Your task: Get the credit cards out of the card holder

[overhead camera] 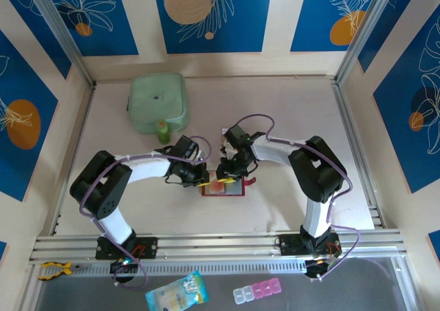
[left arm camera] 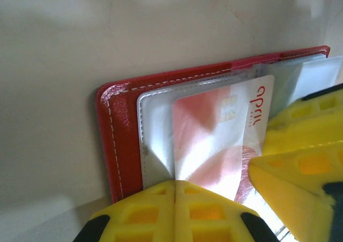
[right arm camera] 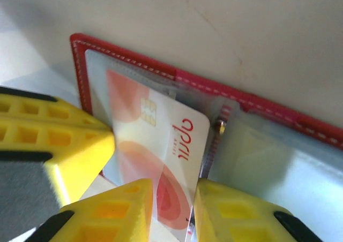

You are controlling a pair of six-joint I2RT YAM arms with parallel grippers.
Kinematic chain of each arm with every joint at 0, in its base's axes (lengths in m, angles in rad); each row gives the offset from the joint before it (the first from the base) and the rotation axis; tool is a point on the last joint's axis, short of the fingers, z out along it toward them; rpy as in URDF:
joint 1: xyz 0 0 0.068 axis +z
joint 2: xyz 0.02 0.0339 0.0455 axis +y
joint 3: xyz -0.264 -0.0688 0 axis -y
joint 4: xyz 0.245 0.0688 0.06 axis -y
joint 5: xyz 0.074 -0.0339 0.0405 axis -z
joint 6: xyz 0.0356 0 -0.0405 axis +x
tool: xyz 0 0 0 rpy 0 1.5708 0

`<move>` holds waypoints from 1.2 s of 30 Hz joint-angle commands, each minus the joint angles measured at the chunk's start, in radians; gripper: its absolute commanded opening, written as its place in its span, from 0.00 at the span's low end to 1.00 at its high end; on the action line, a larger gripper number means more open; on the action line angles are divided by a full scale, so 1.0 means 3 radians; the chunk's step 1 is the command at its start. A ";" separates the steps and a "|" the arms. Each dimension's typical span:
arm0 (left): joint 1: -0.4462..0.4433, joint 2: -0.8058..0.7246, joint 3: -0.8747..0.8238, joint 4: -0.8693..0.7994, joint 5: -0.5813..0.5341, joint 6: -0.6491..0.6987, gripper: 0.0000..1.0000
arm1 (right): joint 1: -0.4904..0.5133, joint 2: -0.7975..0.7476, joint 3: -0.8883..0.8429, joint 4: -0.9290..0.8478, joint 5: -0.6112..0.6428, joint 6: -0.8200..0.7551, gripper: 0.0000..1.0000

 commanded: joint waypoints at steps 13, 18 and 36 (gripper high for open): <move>0.0000 0.0066 -0.0017 -0.0217 -0.0053 0.0062 0.00 | -0.0129 -0.0117 -0.0235 0.0425 -0.0443 0.0152 0.14; -0.0001 0.0071 -0.0004 -0.0242 -0.0061 0.0075 0.00 | -0.0176 -0.0115 -0.0334 0.0484 -0.0419 0.0138 0.07; -0.0001 0.0009 -0.0021 -0.0183 -0.0031 0.0056 0.00 | -0.0483 -0.0493 -0.0338 -0.0172 -0.0125 -0.0318 0.03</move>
